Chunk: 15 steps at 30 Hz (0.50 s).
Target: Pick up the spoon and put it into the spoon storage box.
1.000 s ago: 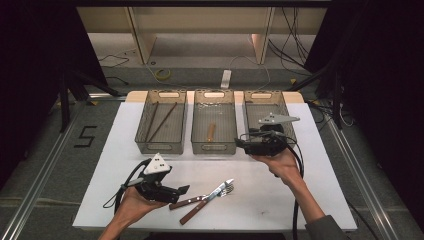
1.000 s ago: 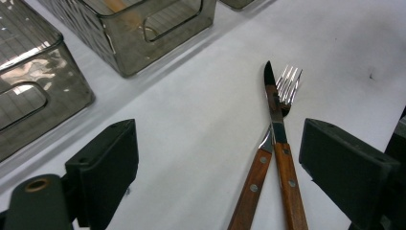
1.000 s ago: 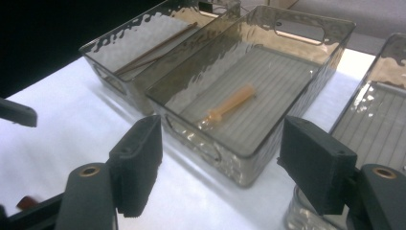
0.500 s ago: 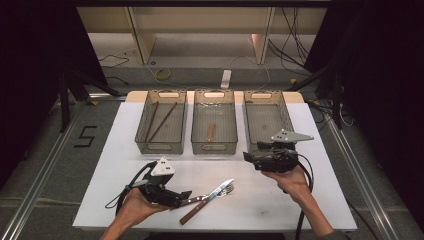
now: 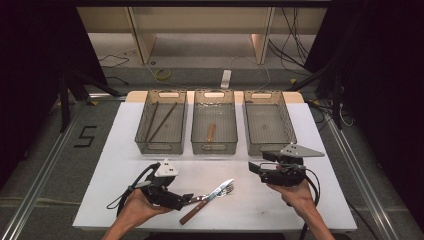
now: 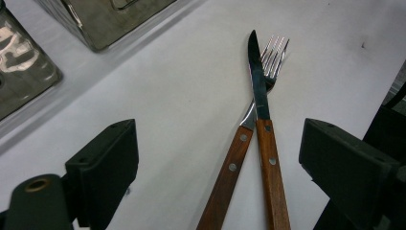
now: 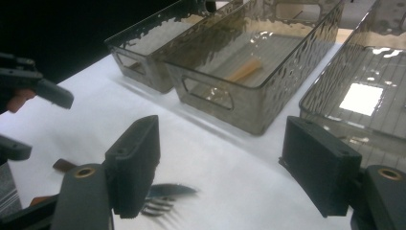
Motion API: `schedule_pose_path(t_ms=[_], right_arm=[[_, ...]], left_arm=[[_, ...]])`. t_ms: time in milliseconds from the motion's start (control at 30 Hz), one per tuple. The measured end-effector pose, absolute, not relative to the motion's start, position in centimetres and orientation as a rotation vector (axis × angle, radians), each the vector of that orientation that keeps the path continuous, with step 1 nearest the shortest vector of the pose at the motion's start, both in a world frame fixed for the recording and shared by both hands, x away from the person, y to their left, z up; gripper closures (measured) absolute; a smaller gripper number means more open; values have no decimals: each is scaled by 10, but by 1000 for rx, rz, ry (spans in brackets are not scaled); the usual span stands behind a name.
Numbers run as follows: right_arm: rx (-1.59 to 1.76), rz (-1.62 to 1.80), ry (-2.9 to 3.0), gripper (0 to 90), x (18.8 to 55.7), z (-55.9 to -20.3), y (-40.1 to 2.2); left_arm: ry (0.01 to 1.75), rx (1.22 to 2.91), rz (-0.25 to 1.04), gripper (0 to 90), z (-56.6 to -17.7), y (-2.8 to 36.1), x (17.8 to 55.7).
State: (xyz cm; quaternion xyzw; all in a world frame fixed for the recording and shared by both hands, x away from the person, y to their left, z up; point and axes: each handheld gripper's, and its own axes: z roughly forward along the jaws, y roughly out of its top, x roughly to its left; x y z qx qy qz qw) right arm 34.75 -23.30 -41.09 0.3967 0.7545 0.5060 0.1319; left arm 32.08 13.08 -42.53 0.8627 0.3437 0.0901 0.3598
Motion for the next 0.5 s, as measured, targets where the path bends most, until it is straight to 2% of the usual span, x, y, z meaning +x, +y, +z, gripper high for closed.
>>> schedule_pose_path(t_ms=[500], right_arm=[[1126, 1497, 2186, 281, 324, -420, -237]], left_arm=[[895, 2292, 193, 137, -426, 123, 316]])
